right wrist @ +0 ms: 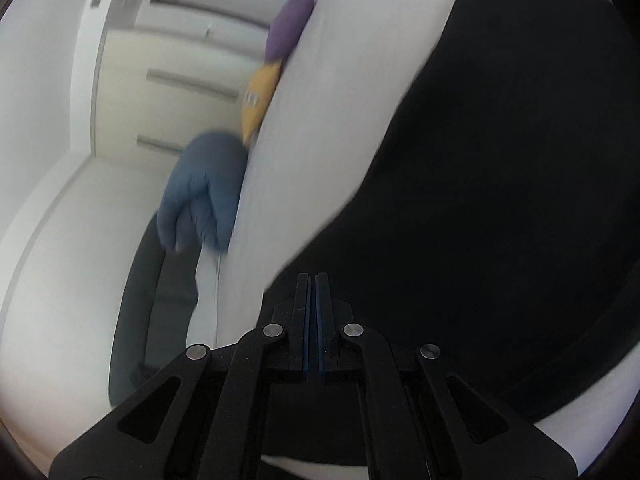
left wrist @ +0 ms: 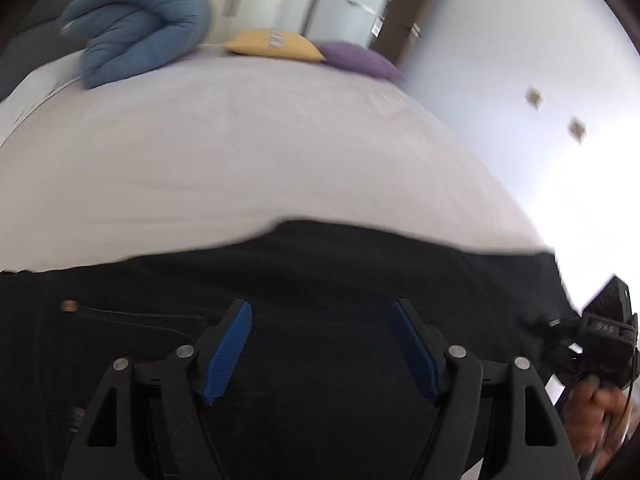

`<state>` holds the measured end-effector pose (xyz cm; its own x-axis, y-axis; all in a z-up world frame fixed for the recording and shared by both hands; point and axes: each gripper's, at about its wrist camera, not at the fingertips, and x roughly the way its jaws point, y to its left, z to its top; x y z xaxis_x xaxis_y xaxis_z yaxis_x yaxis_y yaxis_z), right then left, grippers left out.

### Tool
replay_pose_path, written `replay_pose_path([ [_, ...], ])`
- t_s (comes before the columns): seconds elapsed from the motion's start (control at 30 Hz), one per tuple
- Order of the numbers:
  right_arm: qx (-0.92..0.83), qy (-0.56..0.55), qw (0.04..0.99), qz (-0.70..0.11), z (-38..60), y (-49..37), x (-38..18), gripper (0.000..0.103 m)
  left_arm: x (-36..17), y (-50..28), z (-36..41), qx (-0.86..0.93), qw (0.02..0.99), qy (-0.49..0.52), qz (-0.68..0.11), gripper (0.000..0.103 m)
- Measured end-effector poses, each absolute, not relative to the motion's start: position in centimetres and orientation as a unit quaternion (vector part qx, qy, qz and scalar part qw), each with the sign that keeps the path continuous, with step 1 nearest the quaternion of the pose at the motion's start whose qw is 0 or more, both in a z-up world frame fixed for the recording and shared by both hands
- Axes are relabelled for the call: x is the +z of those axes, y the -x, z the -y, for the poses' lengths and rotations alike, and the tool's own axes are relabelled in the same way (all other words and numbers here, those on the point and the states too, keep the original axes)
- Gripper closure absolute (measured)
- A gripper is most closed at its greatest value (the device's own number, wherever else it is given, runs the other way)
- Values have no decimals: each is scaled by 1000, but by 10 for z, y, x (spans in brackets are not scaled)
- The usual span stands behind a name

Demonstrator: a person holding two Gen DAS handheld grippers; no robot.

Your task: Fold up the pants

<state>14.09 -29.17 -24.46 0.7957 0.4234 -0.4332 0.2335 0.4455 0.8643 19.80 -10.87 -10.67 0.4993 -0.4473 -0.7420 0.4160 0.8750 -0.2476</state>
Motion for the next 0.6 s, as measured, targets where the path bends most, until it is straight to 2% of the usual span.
replay_pose_path([
  [0.07, 80, -490, 776, -388, 242, -168, -277, 103, -131, -198, 120, -233, 853, -12, -467, 33],
  [0.1, 70, -476, 781, -398, 222, -168, -292, 103, -149, -201, 112, -216, 842, -12, -494, 46],
  [0.13, 75, -489, 779, -384, 229, -166, -298, 103, -151, -200, 103, -221, 845, -2, -487, 60],
  [0.17, 67, -503, 777, -372, 241, -164, -300, 103, -151, -198, 91, -227, 848, 7, -478, 67],
  [0.23, 7, -504, 791, -347, 279, -143, -289, 103, -147, -198, 75, -228, 845, 9, -484, 92],
  [0.27, -20, -506, 796, -332, 296, -127, -285, 103, -146, -199, 68, -222, 845, 7, -487, 96],
  [0.33, -81, -530, 795, -283, 364, -89, -284, 103, -143, -199, 50, -202, 853, 13, -482, 98],
  [0.43, -181, -523, 795, -249, 432, -52, -263, 103, -138, -190, 9, -154, 866, 35, -474, 98],
  [0.53, -240, -504, 795, -235, 453, -31, -235, 103, -124, -181, -38, -105, 878, 70, -462, 98],
  [0.6, -198, -495, 814, -230, 435, -37, -217, 103, -111, -181, -57, -92, 884, 83, -450, 97],
])
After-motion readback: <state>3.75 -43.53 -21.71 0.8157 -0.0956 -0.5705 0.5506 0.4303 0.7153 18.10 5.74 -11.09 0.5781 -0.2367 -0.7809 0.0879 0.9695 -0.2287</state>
